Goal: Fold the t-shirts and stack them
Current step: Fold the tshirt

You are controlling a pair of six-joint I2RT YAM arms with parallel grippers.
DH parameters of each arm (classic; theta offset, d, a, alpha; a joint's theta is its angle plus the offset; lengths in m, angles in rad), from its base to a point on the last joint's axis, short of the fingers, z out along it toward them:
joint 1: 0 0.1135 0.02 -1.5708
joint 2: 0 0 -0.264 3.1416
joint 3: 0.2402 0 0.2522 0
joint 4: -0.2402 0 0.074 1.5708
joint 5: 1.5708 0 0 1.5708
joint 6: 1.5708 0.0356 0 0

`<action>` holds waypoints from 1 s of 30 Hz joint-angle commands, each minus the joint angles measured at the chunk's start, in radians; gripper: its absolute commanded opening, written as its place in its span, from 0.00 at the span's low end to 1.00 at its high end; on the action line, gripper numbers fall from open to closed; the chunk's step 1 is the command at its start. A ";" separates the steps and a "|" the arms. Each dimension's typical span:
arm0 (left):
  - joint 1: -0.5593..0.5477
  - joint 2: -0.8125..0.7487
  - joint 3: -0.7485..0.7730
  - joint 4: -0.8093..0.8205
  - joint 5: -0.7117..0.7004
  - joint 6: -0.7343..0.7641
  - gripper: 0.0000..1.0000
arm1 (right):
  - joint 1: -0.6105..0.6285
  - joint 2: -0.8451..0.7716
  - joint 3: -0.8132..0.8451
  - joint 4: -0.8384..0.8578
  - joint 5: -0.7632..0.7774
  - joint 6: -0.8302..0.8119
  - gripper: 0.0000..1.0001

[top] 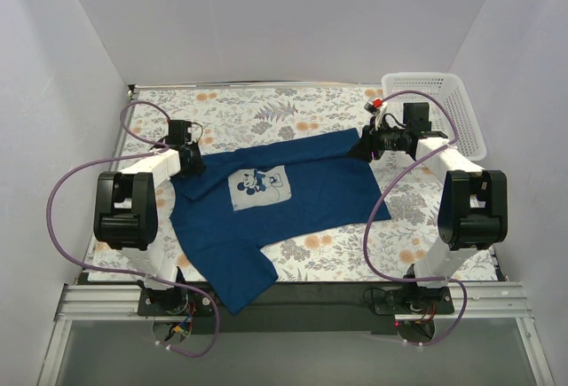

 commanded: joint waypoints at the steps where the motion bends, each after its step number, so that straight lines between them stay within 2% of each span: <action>1: 0.002 -0.100 -0.015 -0.011 0.034 0.012 0.01 | -0.008 -0.028 0.001 0.002 -0.028 0.009 0.39; 6: 0.002 -0.185 -0.048 -0.012 0.065 0.006 0.00 | -0.010 -0.031 0.001 0.002 -0.029 0.011 0.39; 11: 0.000 -0.268 -0.074 -0.051 0.202 -0.011 0.00 | -0.014 -0.033 0.001 0.002 -0.031 0.011 0.39; 18: -0.040 -0.292 -0.120 -0.153 0.379 -0.060 0.00 | -0.020 -0.037 0.003 0.002 -0.034 0.012 0.39; 24: -0.090 -0.337 -0.165 -0.241 0.410 -0.112 0.15 | -0.025 -0.039 0.004 0.002 -0.035 0.014 0.39; 25: -0.096 -0.386 -0.174 -0.251 0.381 -0.124 0.25 | -0.025 -0.037 0.004 0.002 -0.037 0.012 0.39; 26: -0.107 -0.410 -0.173 -0.258 0.379 -0.124 0.42 | -0.025 -0.036 0.004 0.003 -0.037 0.012 0.39; 27: -0.110 -0.445 -0.167 -0.256 0.402 -0.121 0.54 | -0.025 -0.034 0.004 0.002 -0.037 0.014 0.39; 30: -0.112 -0.570 -0.148 -0.227 0.395 -0.109 0.58 | -0.025 -0.031 0.004 0.002 -0.037 0.012 0.39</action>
